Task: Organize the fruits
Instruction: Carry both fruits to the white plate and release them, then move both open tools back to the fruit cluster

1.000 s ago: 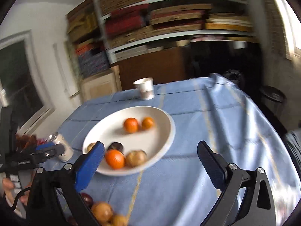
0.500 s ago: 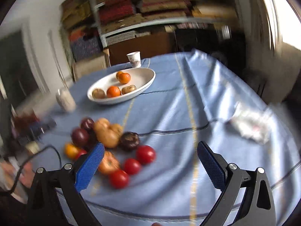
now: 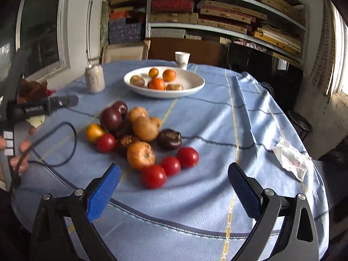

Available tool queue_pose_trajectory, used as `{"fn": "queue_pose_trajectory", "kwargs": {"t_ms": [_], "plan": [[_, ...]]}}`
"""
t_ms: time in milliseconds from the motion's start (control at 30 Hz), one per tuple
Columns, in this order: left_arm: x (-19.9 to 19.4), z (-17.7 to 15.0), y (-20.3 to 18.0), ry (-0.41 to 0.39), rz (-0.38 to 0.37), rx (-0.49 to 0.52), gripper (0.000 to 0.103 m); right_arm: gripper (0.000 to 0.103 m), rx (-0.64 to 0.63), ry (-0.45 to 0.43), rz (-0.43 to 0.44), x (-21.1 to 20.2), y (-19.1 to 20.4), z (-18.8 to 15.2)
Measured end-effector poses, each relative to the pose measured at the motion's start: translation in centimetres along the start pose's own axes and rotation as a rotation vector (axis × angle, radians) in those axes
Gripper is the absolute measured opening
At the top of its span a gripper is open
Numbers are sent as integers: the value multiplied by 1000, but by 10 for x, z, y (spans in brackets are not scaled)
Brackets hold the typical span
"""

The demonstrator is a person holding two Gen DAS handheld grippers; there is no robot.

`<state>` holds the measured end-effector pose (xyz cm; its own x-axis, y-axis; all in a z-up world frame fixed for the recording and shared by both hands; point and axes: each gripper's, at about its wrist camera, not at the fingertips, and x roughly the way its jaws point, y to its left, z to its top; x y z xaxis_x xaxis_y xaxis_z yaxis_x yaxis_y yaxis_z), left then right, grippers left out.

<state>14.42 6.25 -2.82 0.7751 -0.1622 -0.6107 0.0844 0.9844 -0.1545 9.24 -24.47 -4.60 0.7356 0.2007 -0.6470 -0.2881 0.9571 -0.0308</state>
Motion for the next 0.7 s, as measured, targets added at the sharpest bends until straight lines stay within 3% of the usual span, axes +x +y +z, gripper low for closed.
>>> {"fn": "queue_pose_trajectory", "kwargs": {"t_ms": [67,133,267,333,500,700], "plan": [[1,-1,2,9,7,-8,98,96,23,28,22,6,-2,-1],[2,-1,3,17,18,-10,98,86,29,61,39,13,-2,-2],[5,-1,2,28,28,-7,98,76,29,75,23,19,0,-4],[6,-2,3,34,30,-9,98,65,18,80,18,21,3,-5],[9,-2,4,44,34,-12,98,49,22,91,68,24,9,-4],[14,-2,5,62,34,-14,98,38,41,115,93,33,9,-9]]}}
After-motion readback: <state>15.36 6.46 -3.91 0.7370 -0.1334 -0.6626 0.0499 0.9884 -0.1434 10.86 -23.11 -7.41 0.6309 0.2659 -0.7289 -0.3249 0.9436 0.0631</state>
